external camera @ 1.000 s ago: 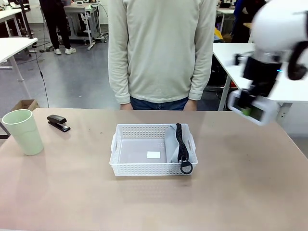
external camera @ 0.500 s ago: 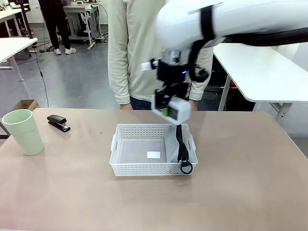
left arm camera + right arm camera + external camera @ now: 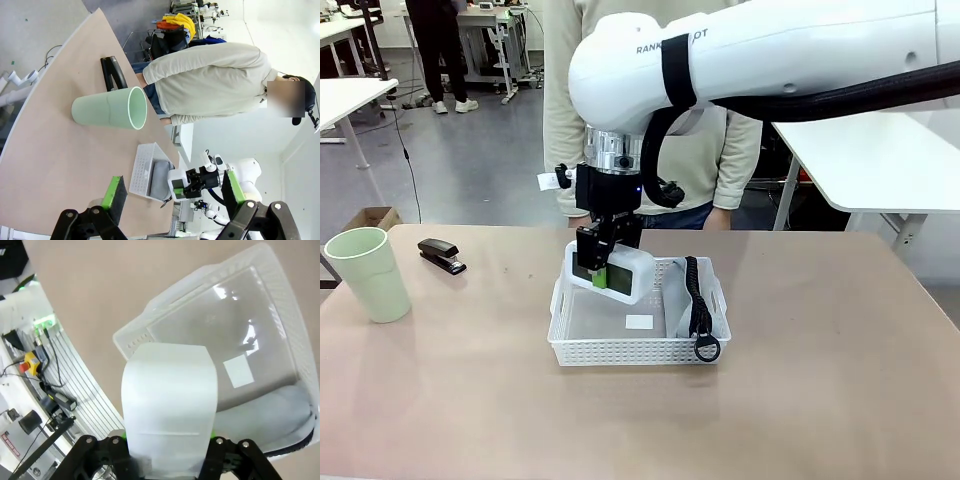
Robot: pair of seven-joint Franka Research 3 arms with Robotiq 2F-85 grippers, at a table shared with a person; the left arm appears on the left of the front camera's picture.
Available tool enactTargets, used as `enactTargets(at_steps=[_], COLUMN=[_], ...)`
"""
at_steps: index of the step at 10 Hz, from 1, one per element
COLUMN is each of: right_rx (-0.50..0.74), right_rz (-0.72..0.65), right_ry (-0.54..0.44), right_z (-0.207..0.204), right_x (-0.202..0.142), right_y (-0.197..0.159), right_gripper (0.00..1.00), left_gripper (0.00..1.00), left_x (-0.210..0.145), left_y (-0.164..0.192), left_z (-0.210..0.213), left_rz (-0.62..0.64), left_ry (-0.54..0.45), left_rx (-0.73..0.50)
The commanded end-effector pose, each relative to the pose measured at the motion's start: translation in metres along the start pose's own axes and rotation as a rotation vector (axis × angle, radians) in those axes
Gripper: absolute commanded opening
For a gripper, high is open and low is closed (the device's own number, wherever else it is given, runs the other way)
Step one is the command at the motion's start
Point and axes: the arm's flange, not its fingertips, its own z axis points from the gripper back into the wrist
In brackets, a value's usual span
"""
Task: Efficiently arrange items inside the basket to fit them all.
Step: Pick up the Digital clock and place it inside the Organizing basket.
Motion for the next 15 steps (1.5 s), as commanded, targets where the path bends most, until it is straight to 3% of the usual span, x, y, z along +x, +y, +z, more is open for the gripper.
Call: enactTargets(at_steps=[1,4,6,10,15], right_rx=[-0.011,-0.005,-0.158,-0.304,-0.274], right_rz=[-0.064,-0.042,-0.032,0.019,0.062], right_ry=[-0.026,-0.007,-0.123,-0.198,-0.16], right_z=[0.005,0.003,-0.02,-0.05,-0.074], right_x=[0.0,-0.002,-0.02,-0.043,-0.032], right_y=[-0.01,-0.015,0.007,0.031,-0.002], right_gripper=[0.53,0.54,0.54,0.54,0.54], left_gripper=[1.0,1.0,1.0,1.0,1.0], left_x=[0.0,0.0,0.0,0.0,0.0], left_y=[-0.001,-0.001,-0.001,-0.001,-0.001], left_z=[0.0,0.0,0.0,0.0,0.0], left_rz=[-0.022,-0.022,-0.022,-0.022,-0.022], left_ry=[-0.005,-0.005,-0.005,-0.005,-0.005], left_rx=[-0.022,-0.022,-0.022,-0.022,-0.022])
